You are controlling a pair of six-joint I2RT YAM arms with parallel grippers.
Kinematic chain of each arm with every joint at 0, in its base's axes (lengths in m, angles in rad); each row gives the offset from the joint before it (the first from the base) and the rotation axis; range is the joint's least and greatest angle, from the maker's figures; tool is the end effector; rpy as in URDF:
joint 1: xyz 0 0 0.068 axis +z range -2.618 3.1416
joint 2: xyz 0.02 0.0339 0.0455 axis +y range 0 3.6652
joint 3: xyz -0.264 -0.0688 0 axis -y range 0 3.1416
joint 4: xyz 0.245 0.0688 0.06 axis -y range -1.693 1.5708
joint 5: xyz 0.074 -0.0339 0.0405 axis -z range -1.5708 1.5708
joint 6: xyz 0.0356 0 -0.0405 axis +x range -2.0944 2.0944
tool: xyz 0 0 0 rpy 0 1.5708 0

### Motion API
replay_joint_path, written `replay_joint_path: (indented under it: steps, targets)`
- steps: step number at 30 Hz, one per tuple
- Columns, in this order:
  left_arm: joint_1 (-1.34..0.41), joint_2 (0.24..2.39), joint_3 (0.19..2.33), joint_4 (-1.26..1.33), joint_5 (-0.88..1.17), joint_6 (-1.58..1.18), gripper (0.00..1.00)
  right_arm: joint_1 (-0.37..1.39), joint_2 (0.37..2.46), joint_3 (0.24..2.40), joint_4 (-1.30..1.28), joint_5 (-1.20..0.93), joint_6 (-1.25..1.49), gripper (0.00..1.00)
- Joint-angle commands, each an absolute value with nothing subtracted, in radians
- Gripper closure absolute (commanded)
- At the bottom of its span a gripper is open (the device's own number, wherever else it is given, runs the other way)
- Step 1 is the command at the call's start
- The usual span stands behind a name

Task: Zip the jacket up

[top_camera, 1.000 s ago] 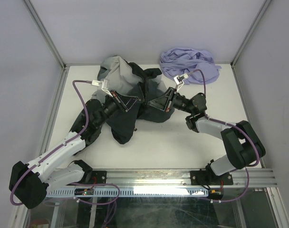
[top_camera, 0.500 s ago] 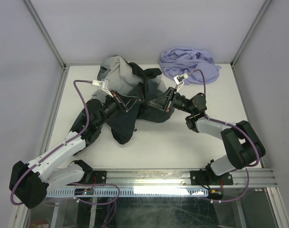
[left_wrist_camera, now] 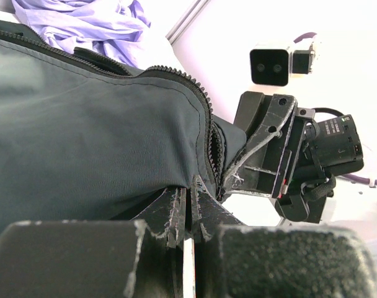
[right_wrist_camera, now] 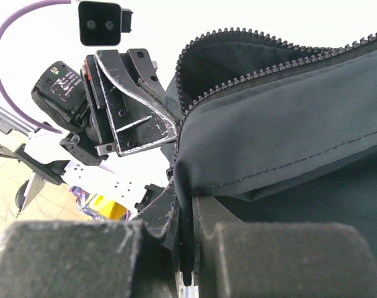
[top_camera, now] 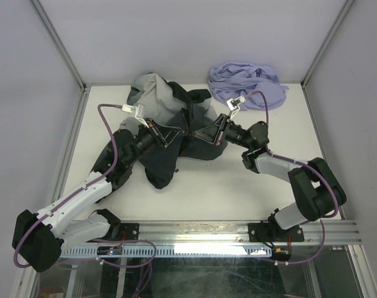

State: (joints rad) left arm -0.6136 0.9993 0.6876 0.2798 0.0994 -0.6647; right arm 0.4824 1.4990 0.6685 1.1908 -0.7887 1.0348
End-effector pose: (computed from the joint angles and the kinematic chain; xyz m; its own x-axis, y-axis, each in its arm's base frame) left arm 0.1927 -0.1400 0.3140 -0.4240 -0.4521 -0.7847 0.4987 0.6067 -0.6190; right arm 0.2570 0.1631 0.2713 -0.6272 0.3555 -0.6929 -0.7358 0.0209 0.6768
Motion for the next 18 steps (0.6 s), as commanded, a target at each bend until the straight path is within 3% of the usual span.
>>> replay_joint_path:
  steps: [1,18]
  targets:
    - [-0.609,0.999,0.697,0.338,0.143,-0.61,1.0,0.488,1.472,0.718,1.189,-0.751,1.036,1.0]
    - [-0.61,0.999,0.729,0.182,0.078,-0.497,1.0,0.492,1.404,0.787,0.918,-0.753,0.958,1.0]
